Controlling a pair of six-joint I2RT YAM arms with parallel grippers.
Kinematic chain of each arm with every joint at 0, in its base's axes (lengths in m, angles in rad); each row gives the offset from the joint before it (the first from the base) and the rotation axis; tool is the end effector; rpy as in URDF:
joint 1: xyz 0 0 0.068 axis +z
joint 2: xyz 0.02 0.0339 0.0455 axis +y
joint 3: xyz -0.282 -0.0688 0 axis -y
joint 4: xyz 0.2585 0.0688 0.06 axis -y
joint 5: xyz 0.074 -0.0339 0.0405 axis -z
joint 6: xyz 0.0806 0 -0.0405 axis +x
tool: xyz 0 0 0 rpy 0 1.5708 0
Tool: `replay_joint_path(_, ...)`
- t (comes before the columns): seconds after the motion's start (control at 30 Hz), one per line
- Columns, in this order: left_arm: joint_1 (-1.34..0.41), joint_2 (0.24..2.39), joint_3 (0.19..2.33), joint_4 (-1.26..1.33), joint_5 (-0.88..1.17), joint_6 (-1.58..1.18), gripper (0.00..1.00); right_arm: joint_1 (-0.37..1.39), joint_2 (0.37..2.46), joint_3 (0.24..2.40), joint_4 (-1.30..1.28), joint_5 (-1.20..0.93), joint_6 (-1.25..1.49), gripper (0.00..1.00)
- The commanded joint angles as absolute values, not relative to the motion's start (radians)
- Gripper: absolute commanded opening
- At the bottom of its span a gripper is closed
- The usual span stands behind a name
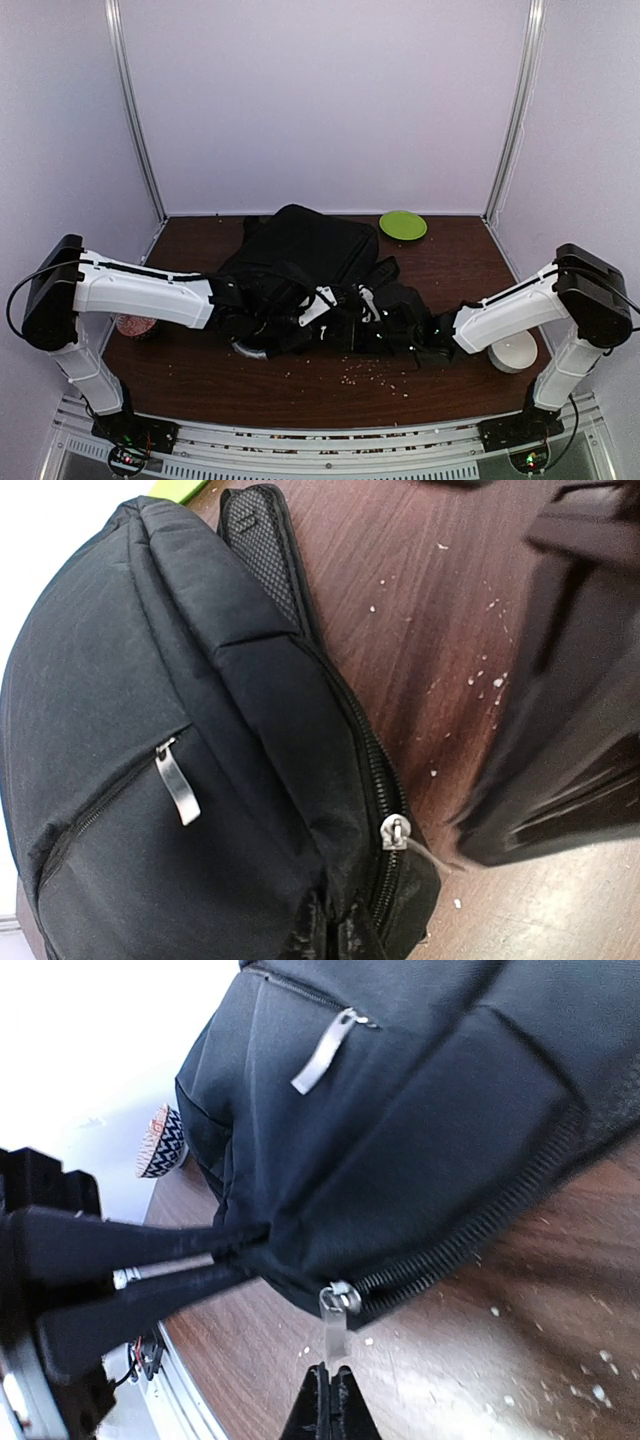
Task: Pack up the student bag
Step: Zip the student bag at the center of the board.
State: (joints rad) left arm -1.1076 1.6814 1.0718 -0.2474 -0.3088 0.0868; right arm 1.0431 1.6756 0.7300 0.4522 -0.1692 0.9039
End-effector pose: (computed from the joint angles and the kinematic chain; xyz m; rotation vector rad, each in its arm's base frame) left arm 0.1989 -0.3435 0.1810 1.2208 2.0402 -0.1100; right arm 0.1819 0.3391 0.1468 -0.2830 2.3422 1.2768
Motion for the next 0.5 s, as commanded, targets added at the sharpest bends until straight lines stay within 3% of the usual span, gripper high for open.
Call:
replay_joint_path(0.0,-1.106,1.651,1.051,-0.198,-0.331,0.061,0.00,1.026,1.604,0.650,0.525,-0.096,0.951,0.00)
replay_joint_path(0.37,-1.107,1.608,1.002,-0.172,-0.304,0.021,0.00,0.980,1.669,0.654,0.669,-0.219,0.963,0.00)
replay_joint_path(0.47,-1.107,1.620,1.033,-0.177,-0.279,0.002,0.00,1.011,1.680,0.657,0.672,-0.216,0.906,0.19)
